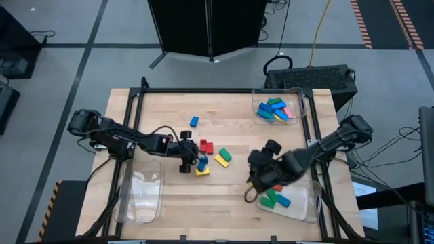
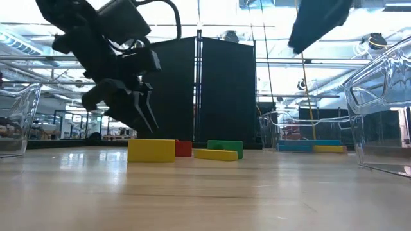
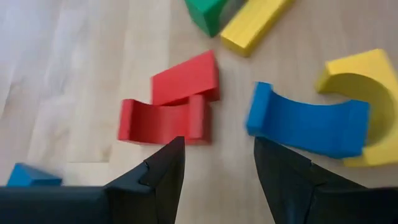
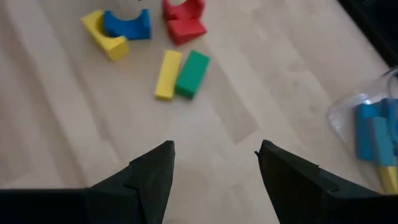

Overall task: Sort blocks by size
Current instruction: Put the green arch block into the bottom left transparent bin

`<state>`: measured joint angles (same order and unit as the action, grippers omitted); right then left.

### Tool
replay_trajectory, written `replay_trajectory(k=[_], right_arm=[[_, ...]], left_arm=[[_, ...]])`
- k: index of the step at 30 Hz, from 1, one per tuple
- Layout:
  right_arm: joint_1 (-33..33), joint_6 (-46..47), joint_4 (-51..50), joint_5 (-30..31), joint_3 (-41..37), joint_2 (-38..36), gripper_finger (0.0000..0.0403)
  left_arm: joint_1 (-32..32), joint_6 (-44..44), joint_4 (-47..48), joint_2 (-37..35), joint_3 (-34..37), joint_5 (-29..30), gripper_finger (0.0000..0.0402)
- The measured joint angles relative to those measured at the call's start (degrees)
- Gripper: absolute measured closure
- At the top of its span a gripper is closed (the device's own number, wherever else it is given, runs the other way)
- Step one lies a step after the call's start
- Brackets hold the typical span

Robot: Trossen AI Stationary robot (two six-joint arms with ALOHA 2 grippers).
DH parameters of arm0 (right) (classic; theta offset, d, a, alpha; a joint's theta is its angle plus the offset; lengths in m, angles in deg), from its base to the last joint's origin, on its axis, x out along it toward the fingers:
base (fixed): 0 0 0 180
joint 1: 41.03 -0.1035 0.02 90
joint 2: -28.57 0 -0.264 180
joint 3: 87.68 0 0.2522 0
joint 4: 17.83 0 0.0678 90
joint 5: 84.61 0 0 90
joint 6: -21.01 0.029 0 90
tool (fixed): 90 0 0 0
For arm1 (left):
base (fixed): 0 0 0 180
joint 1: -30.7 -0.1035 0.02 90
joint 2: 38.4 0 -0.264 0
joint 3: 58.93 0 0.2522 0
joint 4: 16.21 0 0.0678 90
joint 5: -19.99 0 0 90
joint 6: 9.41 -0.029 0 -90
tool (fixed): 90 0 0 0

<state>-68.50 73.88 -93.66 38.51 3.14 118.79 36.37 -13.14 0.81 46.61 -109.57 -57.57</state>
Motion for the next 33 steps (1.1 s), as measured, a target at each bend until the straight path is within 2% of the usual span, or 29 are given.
replay_trajectory(k=[2, 8, 20, 33], right_arm=[[1.79, -1.43, 0.13, 0.13, -0.09, 0.0, 0.0177], [4.51, -6.92, 5.71, 0.19, -0.11, 0.0, 0.0177], [4.64, -8.95, 8.79, 0.11, -0.11, 0.0, 0.0177], [5.67, -8.58, 10.08, 1.55, -0.14, 0.0, 0.0177]], left_arm=[[-1.43, -1.87, -0.62, 0.0, 0.0, -1.01, 0.0207], [-5.04, -10.01, -3.82, 0.24, 0.0, -9.03, 0.0207], [-8.71, -11.77, -10.21, 8.11, 0.0, -10.93, 0.021], [-8.7, -10.45, -11.88, 9.35, 0.0, -10.88, 0.03]])
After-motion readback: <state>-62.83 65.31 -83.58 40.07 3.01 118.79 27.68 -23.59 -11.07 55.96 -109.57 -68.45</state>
